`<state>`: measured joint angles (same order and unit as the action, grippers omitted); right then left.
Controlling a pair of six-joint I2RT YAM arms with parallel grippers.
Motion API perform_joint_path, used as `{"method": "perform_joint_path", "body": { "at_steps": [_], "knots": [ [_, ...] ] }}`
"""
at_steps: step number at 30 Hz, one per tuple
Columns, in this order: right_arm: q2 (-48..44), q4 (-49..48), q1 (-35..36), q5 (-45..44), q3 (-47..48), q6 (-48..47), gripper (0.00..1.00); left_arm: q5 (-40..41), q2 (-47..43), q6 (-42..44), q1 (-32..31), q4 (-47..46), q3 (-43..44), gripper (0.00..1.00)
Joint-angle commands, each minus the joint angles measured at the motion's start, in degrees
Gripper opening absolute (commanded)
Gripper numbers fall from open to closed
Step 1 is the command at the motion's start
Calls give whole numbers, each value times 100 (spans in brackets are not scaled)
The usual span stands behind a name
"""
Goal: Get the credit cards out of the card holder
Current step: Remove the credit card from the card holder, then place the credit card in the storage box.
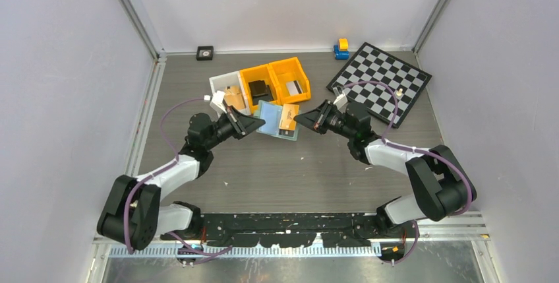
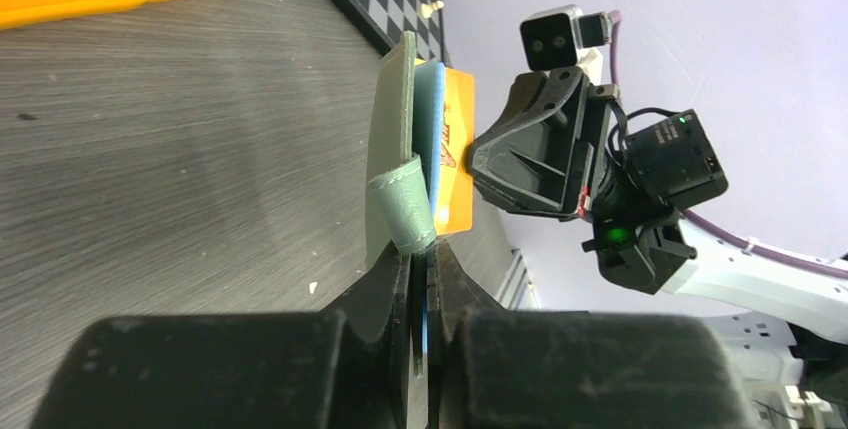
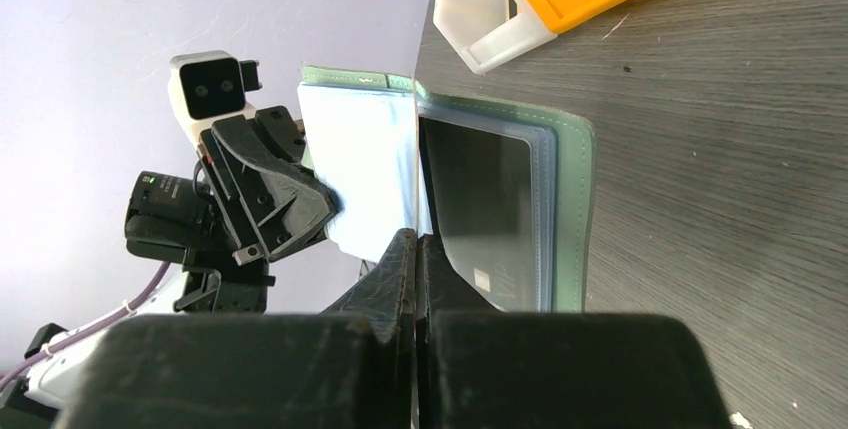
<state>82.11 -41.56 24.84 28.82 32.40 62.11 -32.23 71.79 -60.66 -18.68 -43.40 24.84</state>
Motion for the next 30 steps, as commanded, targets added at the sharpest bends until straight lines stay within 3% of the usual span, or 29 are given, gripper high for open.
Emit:
{"method": "perform_joint_path", "body": {
  "at_steps": [1, 5, 13, 22, 30],
  "knots": [
    [-186, -186, -25, -54, 24, -23, 1, 563, -571, 559, 12, 942, 102, 0],
    [-207, -48, -19, 14, 133, -140, 0, 1003, -869, 1028, 3, 2241, 377, 0],
    [-211, 1053, 83, -66, 846, -607, 0, 1728, -819, 1316, 4, 3576, 755, 0],
    [1017, 2585, 642, -289, 2774, -1204, 0, 2250, -929, 1986, 13, 4684, 852, 0],
    [2588, 4012, 1113, -592, 5392, -1771, 0, 2234, -986, 2469, 12, 4871, 743, 0]
  ]
}}
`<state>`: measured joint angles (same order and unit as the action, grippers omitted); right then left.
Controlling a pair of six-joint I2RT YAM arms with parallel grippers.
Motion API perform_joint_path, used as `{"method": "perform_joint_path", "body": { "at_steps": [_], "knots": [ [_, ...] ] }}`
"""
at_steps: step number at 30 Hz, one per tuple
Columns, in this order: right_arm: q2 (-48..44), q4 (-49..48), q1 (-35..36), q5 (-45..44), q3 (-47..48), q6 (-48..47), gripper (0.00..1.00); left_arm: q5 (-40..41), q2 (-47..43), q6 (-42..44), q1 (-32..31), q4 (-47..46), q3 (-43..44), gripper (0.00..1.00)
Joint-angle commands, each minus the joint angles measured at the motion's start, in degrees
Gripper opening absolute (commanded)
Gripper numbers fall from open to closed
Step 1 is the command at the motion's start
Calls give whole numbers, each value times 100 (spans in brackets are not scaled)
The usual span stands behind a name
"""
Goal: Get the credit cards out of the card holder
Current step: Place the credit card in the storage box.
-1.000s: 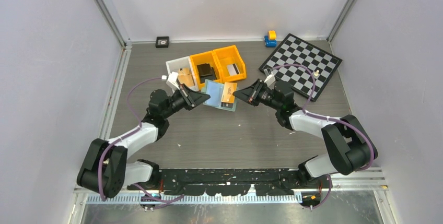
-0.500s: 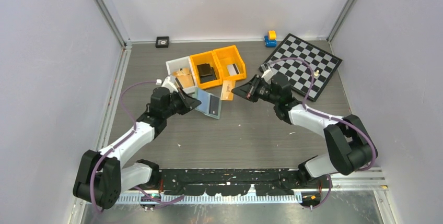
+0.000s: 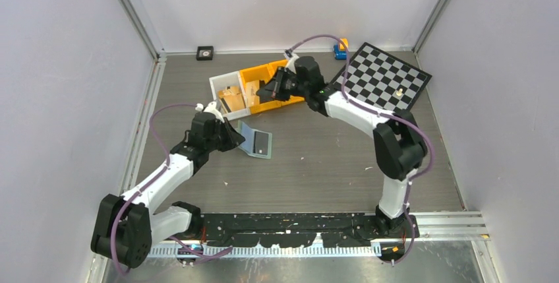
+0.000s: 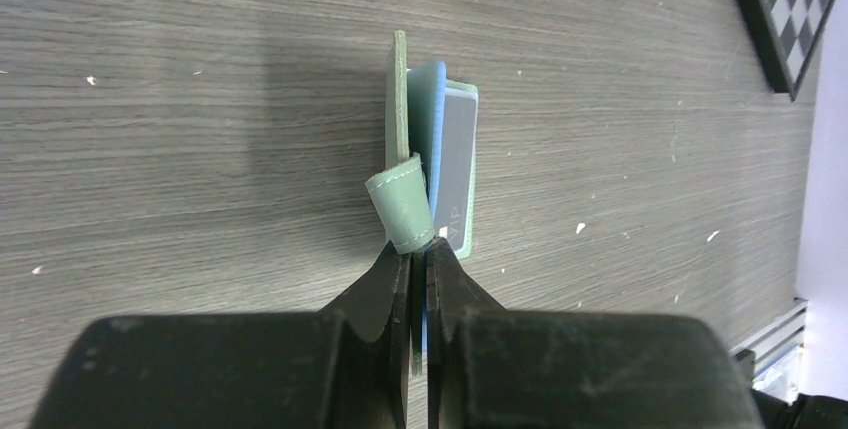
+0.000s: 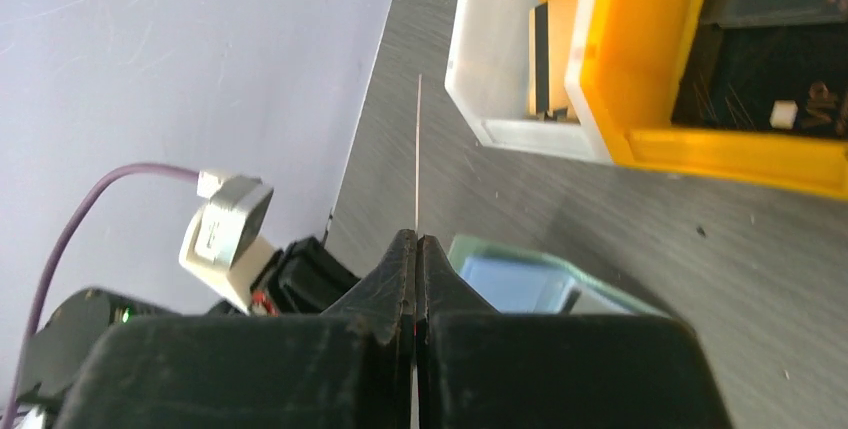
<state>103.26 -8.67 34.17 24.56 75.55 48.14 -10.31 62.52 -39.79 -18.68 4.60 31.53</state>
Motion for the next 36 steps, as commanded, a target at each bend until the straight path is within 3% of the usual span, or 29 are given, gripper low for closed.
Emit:
{"method": "perform_joint_path", "body": {
  "at_steps": [1, 7, 24, 31, 36],
  "knots": [
    [678, 809, 228, -195, 1355, -413, 0, -44, -19, 417, 13, 40, 68, 0],
    [1964, 2043, 530, -516, 3238, -791, 1, -261, 216, 449, 13, -101, 48, 0],
    [4256, 3274, 588, -795, 6646, -1210, 1, -310, 90, 278, 13, -265, -49, 0],
    [4261, 3127, 580, -957, 6853, -1202, 32, -499, 120, 287, 13, -343, -36, 0],
    [3342, 3097, 597, -1105, 5829, -1502, 46, -569, 137, 261, 13, -433, -85, 0]
  ]
}}
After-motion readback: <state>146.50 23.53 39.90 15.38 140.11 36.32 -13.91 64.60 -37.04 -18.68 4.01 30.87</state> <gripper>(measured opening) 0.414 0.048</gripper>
